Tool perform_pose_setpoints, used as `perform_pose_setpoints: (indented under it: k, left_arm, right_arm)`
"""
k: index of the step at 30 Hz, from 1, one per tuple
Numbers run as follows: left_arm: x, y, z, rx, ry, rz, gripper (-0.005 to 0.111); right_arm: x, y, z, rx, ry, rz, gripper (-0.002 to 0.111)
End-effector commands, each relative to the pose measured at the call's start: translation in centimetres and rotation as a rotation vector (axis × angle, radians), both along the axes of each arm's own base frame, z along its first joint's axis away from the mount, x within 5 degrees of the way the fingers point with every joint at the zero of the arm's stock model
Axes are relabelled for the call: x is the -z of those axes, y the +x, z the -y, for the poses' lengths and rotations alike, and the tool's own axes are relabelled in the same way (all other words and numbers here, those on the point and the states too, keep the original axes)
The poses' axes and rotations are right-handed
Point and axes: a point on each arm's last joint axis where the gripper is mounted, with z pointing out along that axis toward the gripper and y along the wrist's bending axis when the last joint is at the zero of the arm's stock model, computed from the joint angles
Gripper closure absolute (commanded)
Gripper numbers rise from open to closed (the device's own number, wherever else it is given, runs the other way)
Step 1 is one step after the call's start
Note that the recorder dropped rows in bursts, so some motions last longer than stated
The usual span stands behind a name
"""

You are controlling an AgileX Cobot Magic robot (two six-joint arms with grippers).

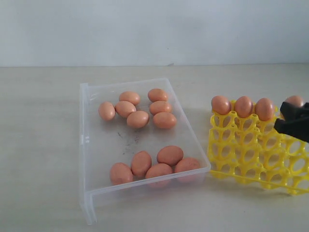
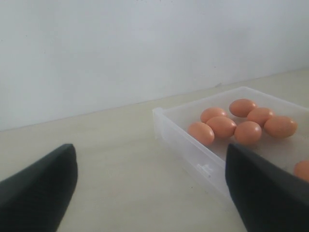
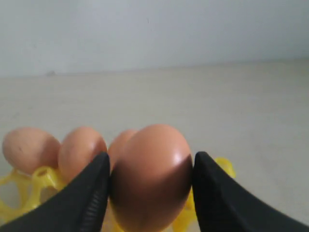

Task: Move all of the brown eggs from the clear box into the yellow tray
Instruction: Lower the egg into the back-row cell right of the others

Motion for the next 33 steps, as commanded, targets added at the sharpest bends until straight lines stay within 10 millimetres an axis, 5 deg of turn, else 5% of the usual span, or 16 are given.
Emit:
perform_pose_setpoints:
  k: [1, 33]
  left_arm:
    - [0.0, 0.0, 0.0, 0.003, -0.015, 0.004, 0.029]
    - [0.0, 0.0, 0.0, 0.003, -0.015, 0.004, 0.029]
  right_arm:
    - [2.4, 1.0, 0.2, -0.003, 0.018, -0.059, 0.108]
    - [1.5, 4.7, 1.6, 0.114, 0.021, -0.022, 0.108]
